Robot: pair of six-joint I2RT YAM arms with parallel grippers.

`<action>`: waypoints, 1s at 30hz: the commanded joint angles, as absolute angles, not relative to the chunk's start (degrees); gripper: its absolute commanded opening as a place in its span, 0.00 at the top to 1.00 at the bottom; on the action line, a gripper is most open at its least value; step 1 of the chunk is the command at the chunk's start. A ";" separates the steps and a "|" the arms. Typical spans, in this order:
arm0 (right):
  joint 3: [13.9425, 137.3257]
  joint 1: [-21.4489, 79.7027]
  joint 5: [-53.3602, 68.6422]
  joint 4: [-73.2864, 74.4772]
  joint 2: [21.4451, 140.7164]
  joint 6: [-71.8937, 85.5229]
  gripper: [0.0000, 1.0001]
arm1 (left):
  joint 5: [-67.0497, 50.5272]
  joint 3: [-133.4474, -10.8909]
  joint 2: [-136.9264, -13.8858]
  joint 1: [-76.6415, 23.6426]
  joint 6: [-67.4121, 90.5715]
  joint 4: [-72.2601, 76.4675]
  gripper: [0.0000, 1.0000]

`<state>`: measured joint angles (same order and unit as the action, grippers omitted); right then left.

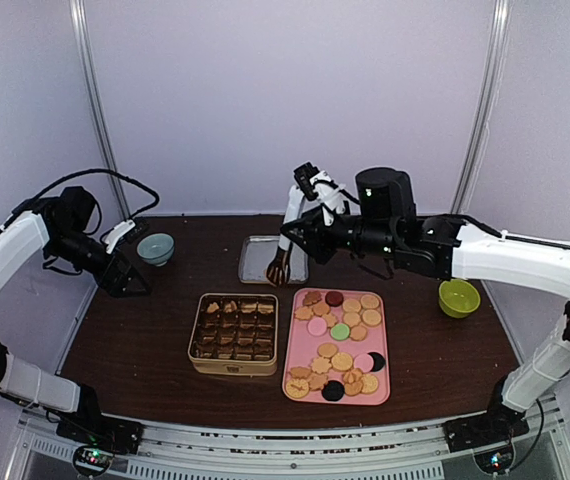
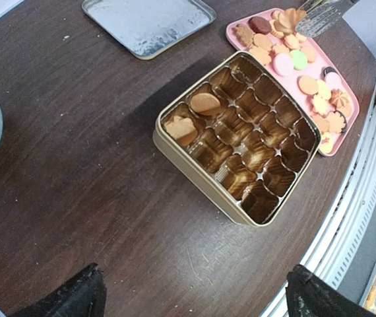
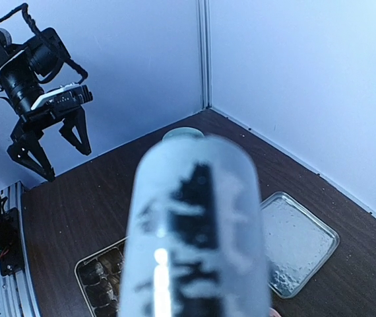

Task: Pack the cookies
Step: Place the fake cookies in the empty pocket of the box.

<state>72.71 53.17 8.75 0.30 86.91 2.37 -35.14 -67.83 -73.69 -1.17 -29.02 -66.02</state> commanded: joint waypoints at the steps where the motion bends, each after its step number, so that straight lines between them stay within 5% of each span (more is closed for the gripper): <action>1: 77.00 53.70 11.29 -2.86 91.96 5.13 1.00 | -34.72 -66.67 -74.29 -0.88 -30.05 -65.03 0.02; 23: 88.43 53.97 11.29 -0.66 107.11 6.91 1.00 | -33.38 -65.38 -73.14 -0.82 -29.47 -62.82 0.02; 30: 88.85 53.98 11.87 -0.46 108.04 7.88 0.91 | -32.83 -64.95 -72.39 -0.88 -29.44 -62.80 0.02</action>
